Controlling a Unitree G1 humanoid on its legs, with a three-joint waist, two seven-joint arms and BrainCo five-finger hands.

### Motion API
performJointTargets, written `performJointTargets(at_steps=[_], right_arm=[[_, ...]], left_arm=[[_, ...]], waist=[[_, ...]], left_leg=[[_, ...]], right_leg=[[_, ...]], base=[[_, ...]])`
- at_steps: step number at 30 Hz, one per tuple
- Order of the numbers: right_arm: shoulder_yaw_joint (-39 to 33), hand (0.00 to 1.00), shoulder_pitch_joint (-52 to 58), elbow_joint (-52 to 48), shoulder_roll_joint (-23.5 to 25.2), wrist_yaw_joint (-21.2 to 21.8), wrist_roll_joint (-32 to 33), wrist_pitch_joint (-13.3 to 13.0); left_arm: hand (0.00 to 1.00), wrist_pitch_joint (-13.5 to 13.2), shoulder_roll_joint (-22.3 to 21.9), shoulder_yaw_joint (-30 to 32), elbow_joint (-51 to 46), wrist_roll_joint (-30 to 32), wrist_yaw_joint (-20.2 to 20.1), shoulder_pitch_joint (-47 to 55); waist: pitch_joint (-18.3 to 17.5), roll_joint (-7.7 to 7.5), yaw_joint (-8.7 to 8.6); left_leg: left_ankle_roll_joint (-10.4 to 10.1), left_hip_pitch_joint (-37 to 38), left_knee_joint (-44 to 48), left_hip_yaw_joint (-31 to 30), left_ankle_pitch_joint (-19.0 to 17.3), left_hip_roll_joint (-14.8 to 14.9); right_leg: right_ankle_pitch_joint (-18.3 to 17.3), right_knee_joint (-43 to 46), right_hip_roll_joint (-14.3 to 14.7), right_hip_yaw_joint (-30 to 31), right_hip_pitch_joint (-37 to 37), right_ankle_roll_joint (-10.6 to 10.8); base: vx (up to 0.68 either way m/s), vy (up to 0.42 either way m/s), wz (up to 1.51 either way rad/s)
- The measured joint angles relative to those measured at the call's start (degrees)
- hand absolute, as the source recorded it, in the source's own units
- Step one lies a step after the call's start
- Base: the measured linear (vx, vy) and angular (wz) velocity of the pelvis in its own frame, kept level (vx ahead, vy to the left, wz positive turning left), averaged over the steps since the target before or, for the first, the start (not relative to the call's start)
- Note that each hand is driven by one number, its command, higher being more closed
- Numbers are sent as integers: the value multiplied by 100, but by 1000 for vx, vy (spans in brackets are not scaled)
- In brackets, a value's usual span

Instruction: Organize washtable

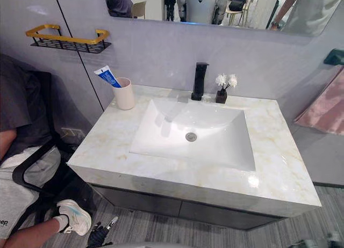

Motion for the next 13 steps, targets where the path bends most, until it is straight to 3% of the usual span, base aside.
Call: performJointTargets(at_steps=[5,8,13], right_arm=[[1195,0,-217,1641,70,949,317,123],[1428,0,-252,2070,122,1588,295,159],[1597,0,-246,2641,136,2302,55,280]], left_arm=[[0,7,69,-316,32,-111,-6,-50],[0,7,114,-471,40,-103,-12,-75],[0,4,245,-687,50,-83,-40,-114]], waist=[[71,64,24],[147,76,31],[313,28,40]], left_leg=[[21,129,-45,159,-19,19],[40,175,-80,199,-35,-7],[46,266,-135,217,-38,-54]], right_leg=[[4,54,-23,151,20,7],[15,54,-54,174,112,59],[26,20,-77,175,197,102]], base=[[6,3,-13],[26,10,-5],[45,15,0]])
